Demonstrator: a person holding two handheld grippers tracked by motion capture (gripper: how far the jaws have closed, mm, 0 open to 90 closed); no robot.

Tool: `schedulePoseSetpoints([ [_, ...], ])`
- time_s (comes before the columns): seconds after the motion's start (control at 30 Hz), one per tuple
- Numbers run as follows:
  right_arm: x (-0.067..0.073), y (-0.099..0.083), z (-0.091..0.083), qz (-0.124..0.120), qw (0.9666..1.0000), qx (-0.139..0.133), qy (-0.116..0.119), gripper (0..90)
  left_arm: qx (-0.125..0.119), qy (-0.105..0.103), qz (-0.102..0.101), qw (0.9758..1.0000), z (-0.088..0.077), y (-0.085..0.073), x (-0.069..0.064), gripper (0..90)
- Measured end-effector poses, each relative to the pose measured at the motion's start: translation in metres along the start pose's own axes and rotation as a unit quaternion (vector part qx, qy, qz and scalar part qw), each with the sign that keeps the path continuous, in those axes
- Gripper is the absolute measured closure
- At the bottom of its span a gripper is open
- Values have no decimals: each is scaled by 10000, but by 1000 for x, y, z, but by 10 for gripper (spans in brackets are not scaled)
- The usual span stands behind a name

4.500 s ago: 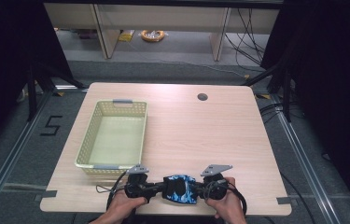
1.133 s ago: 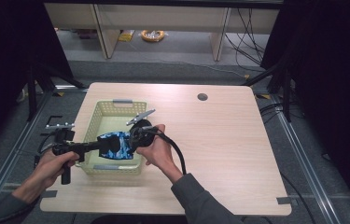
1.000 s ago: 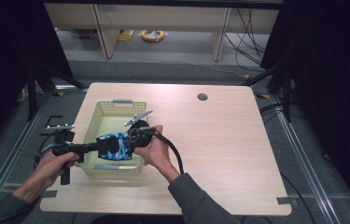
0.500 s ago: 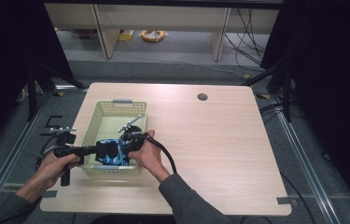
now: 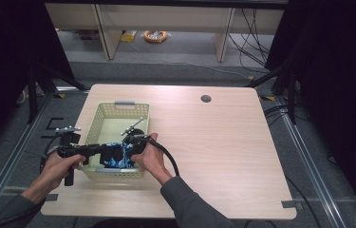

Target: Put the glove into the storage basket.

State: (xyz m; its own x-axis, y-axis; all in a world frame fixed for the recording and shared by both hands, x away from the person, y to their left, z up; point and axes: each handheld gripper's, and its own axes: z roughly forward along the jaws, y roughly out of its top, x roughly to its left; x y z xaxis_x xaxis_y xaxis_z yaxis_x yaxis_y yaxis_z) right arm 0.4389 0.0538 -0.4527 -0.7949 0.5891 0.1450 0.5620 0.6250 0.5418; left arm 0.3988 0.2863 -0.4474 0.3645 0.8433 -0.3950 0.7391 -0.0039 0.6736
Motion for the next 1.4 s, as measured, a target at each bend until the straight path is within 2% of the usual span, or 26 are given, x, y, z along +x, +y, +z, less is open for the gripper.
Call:
schedulePoseSetpoints([
  [0.13,-1,0,1,26,10000,39,7,809,30,77,142,9999,-6,0,0,576],
  [0.27,-1,-1,2,-13,9999,110,-38,806,-235,31,-4,9997,-11,2,-2,561],
  [0.43,-2,-1,2,-16,9999,123,-27,797,-341,-19,69,9994,-20,2,-6,554],
  [0.47,-2,-1,2,-18,9999,116,-32,792,-296,-42,71,9995,-20,2,-7,551],
  [0.63,-3,-1,2,17,9999,118,-91,738,-225,-154,146,9995,-19,-1,-12,539],
  [0.77,-1,1,1,-16,9998,49,-194,646,-217,-222,172,9994,-17,-2,-18,529],
  [0.9,0,4,-3,-55,9997,-47,-244,578,-155,-293,287,9990,-15,-3,-25,522],
  [0.97,0,5,-7,-35,9995,-131,-296,519,-129,-319,310,9989,-14,-3,-27,517],
  [1.1,-1,5,-21,-193,9986,-410,-262,474,-139,-361,243,9990,-13,-3,-30,482],
  [1.17,0,3,-29,-135,9979,-567,-270,451,-156,-399,231,9988,-12,-4,-32,466],
  [1.2,-1,2,-34,-183,9976,-623,-231,443,-135,-464,210,9986,-13,-5,-34,469],
  [1.3,-3,-3,-48,-270,9969,-721,-161,418,-142,-575,304,9978,-15,-7,-41,459],
  [1.37,-3,-8,-56,-228,9966,-769,-172,406,-144,-619,304,9975,-17,-9,-47,433],
  [1.4,-6,-12,-63,-287,9963,-793,-168,401,-152,-663,317,9972,-17,-9,-50,410],
])
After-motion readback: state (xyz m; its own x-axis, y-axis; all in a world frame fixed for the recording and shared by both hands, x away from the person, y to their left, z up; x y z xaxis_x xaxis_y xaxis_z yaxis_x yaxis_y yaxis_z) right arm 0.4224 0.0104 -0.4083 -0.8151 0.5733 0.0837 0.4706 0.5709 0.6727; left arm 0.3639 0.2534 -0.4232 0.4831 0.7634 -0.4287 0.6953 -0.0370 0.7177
